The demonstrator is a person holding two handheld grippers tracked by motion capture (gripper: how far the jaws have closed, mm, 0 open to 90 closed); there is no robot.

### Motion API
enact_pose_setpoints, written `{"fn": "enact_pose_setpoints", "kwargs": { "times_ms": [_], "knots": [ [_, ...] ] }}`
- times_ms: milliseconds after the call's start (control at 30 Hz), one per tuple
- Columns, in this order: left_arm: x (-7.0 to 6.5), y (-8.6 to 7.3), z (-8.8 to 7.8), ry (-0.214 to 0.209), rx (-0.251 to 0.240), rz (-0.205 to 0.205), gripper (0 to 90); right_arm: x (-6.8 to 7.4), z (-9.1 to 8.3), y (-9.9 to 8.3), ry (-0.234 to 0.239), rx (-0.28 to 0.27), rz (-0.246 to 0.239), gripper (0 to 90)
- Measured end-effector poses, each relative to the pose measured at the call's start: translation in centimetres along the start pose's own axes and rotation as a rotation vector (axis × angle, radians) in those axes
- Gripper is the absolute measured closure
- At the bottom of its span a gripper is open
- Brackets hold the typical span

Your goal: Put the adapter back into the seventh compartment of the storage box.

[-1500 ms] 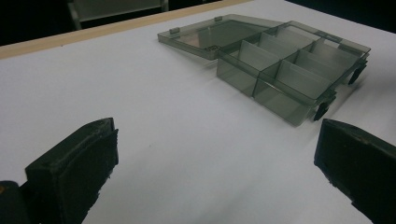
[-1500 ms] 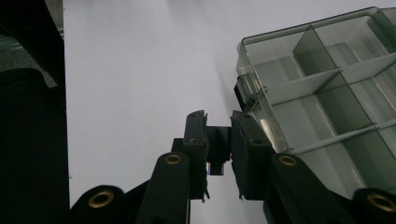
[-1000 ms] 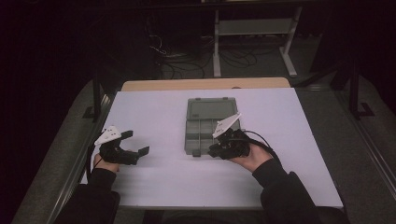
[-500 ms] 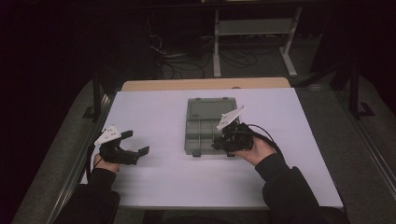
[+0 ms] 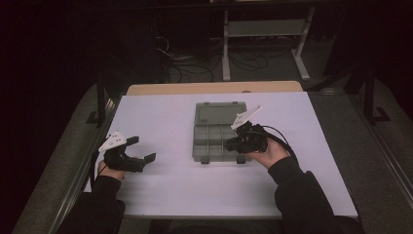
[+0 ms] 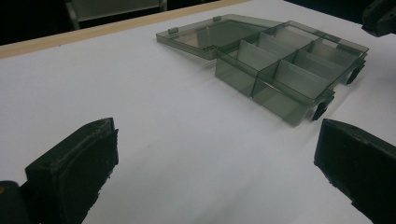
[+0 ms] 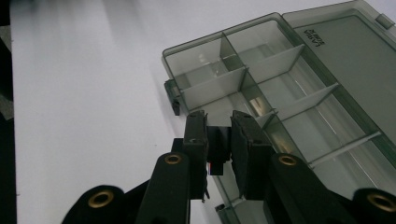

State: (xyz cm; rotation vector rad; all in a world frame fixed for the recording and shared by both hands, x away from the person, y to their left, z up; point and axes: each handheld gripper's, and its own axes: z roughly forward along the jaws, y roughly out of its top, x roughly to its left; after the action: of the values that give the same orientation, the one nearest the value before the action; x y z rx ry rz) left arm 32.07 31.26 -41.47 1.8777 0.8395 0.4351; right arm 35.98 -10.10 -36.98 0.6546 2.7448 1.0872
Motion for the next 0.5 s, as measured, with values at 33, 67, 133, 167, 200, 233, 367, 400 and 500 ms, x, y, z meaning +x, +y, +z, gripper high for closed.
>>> {"fn": "enact_pose_setpoints", "kwargs": {
  "times_ms": [33,67,133,167,200,233,367,400,500],
  "knots": [
    [0.0,0.0,0.0,0.000,0.000,0.000,0.0,-0.1,0.0,0.0,0.000,0.000,0.003,75.6],
    [0.0,0.0,0.0,0.000,0.000,0.000,0.0,-0.2,0.1,0.0,-0.002,-0.001,0.005,75.6],
    [0.0,0.0,0.0,0.000,0.000,-0.001,0.0,-0.4,0.1,-0.1,-0.005,-0.003,0.007,75.5],
    [0.0,0.0,0.0,0.000,0.000,-0.001,0.0,-0.4,0.1,-0.1,-0.005,-0.003,0.007,75.5],
    [0.0,0.0,0.0,-0.001,0.001,0.002,0.0,-0.5,0.2,-0.1,-0.009,-0.001,0.011,75.6],
    [0.0,0.0,0.0,-0.001,0.002,0.002,0.0,-0.6,0.2,-0.1,-0.010,-0.001,0.012,75.6],
    [0.0,0.0,0.0,0.000,0.001,0.000,0.0,-1.2,0.3,-0.3,-0.017,-0.002,0.027,75.6],
    [0.0,0.0,0.0,0.000,0.001,0.000,0.0,-1.2,0.3,-0.3,-0.017,-0.002,0.027,75.6],
    [0.0,0.0,0.0,-0.001,0.000,-0.001,0.0,-1.4,0.4,-0.4,-0.036,-0.003,0.027,75.6]
  ]
}}
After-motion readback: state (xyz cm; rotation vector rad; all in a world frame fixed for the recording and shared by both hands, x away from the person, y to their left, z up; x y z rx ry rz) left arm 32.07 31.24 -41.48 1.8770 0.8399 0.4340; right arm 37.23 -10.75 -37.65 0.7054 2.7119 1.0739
